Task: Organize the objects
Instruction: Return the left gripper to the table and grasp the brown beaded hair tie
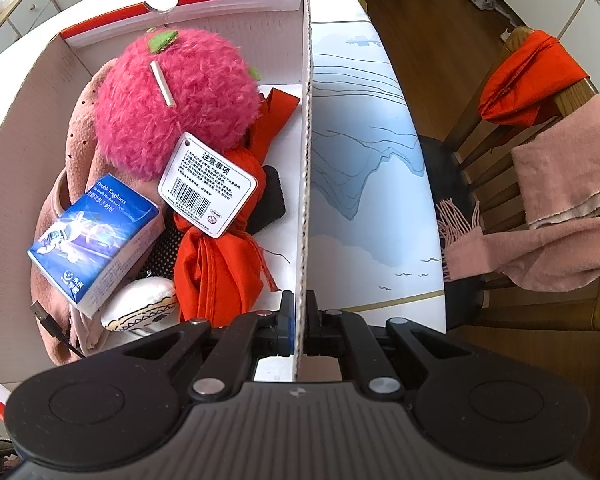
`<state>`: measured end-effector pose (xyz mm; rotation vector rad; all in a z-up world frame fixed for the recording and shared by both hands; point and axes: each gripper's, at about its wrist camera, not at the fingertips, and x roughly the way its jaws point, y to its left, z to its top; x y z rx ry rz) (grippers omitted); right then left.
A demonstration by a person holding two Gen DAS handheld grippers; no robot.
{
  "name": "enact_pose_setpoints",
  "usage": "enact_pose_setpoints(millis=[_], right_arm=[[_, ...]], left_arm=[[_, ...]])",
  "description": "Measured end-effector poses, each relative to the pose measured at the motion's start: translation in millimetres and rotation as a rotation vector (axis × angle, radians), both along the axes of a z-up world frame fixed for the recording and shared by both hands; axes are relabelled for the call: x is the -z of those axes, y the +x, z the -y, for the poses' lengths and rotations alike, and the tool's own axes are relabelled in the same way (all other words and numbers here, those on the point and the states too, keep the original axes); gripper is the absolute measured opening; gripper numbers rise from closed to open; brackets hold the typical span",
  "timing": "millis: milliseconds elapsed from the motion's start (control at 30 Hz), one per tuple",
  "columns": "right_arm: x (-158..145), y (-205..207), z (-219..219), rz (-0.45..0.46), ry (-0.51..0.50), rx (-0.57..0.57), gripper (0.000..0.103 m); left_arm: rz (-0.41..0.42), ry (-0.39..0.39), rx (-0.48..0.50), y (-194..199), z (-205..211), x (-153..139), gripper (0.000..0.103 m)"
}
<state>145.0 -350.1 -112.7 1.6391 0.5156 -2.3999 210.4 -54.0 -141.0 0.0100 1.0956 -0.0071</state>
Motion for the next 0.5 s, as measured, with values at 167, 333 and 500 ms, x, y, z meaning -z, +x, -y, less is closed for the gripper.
enact_pose_setpoints(millis=[167, 333, 500], right_arm=[[1, 0, 0, -0.001, 0.000, 0.007, 0.003], [3, -1, 3, -0.008, 0.004, 0.003, 0.003], [3, 0, 4, -0.012, 0.004, 0.002, 0.003]], left_arm=[[0.014, -0.008, 0.009, -2, 0, -3, 0.060], [0.032, -0.019, 0.008, -5, -2, -8, 0.039], [0.066, -0.005, 0.019, -11, -4, -18, 0.026]])
